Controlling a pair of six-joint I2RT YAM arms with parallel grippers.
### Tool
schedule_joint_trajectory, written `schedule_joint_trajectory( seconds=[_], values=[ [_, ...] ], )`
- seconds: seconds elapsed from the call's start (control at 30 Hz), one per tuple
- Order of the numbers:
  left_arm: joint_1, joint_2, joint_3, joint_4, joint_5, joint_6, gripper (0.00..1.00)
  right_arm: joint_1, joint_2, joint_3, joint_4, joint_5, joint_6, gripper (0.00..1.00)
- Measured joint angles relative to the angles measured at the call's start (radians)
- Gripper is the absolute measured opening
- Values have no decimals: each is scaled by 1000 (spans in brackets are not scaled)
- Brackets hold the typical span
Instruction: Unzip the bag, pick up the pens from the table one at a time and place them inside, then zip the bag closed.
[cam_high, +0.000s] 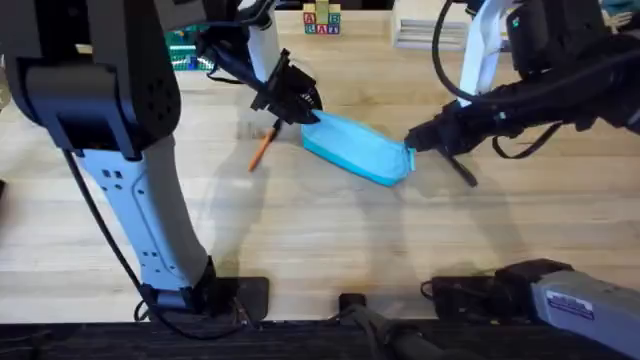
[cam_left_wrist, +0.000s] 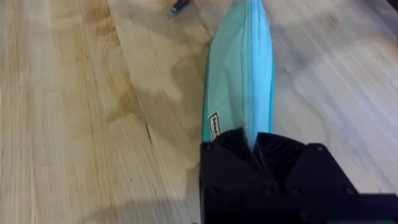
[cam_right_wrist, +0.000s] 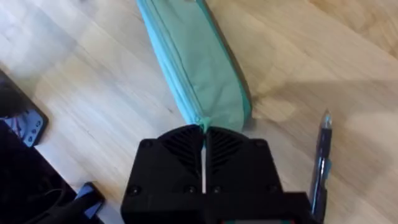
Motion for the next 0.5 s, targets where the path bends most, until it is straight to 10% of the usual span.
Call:
schedule_joint_trajectory(
  seconds=[0.5],
  values=[
    [3,0,0,1,0,0,42,94,0,0,142,16,56,31]
  ],
)
